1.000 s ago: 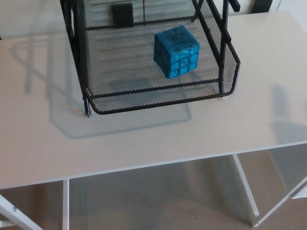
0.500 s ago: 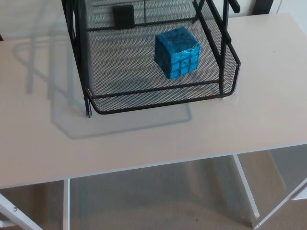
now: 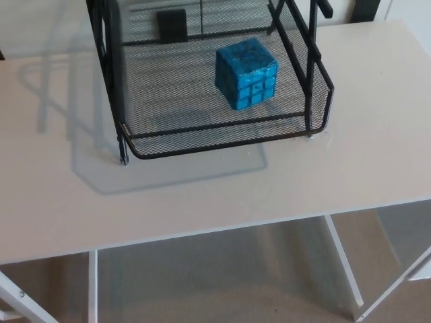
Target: The robot walks towards a desk on which a file tray is kept in the middle and a cube is kept to its right. The robot lifts the cube using its right hand and places it on the file tray.
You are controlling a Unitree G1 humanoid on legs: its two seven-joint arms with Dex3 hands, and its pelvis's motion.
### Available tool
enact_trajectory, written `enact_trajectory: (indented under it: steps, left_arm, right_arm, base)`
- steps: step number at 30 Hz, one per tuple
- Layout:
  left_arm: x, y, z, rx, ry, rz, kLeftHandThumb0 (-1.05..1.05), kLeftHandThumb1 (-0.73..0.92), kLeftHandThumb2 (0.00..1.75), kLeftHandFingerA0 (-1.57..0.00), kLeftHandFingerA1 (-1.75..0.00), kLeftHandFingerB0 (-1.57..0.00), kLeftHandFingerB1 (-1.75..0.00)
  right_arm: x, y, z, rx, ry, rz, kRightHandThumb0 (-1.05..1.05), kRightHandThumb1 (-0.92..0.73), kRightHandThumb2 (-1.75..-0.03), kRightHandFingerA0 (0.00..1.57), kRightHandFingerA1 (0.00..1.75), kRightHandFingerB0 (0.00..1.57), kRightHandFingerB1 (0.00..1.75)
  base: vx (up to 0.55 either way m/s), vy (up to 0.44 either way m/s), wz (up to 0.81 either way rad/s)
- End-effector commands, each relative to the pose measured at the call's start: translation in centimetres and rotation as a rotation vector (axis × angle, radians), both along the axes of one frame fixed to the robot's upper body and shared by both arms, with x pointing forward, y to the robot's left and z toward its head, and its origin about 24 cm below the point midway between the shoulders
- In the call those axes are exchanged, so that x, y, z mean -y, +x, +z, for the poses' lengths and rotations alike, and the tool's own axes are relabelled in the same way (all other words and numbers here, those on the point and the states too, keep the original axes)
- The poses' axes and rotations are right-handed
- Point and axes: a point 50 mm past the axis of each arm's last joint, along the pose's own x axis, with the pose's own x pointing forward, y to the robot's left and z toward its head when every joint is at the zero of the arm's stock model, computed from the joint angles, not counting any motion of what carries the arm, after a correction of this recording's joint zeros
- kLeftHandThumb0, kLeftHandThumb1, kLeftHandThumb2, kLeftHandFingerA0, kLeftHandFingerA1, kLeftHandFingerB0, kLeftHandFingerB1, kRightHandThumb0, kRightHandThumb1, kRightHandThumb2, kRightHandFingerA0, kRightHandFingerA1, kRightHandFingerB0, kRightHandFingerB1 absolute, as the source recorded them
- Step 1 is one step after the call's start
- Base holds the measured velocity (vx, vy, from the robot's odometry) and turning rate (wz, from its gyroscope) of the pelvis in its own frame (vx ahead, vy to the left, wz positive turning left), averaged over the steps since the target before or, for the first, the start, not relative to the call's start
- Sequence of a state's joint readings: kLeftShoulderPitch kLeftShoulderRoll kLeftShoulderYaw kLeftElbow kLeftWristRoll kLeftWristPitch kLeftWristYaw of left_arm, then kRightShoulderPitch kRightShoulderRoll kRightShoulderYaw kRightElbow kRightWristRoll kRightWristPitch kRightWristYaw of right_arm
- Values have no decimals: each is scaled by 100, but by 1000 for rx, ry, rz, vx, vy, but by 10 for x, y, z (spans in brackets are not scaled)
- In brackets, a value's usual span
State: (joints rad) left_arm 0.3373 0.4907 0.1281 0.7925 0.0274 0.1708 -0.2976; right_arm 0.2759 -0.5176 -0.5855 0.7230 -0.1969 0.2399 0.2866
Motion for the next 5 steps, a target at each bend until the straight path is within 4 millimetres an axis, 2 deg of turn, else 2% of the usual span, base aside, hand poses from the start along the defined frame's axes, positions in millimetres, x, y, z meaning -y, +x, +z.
enact_trajectory:
  steps: [1,2,3,5]
  left_arm:
    - [-3,7,5,42,13,-43,-71,92,72,-37,-57,-18,-40]
    - [-4,7,4,44,10,-37,-70,92,71,-35,-56,-18,-40]
    - [-3,6,4,50,6,-29,-69,74,106,-34,-62,-16,-51]
    - [-3,6,5,57,7,-28,-69,74,106,-34,-62,-16,-51]
  right_arm:
    - [6,5,7,-3,35,100,-67,-50,-55,57,54,13,32]
    - [7,5,4,-2,45,87,-67,-51,-56,47,52,18,30]
    - [7,5,2,-14,45,108,-79,-45,-80,34,57,14,41]
    - [8,6,1,-25,52,130,-79,-45,-80,34,57,14,41]
  base:
    - [0,0,0]
    - [0,0,0]
    - [0,0,0]
    - [0,0,0]
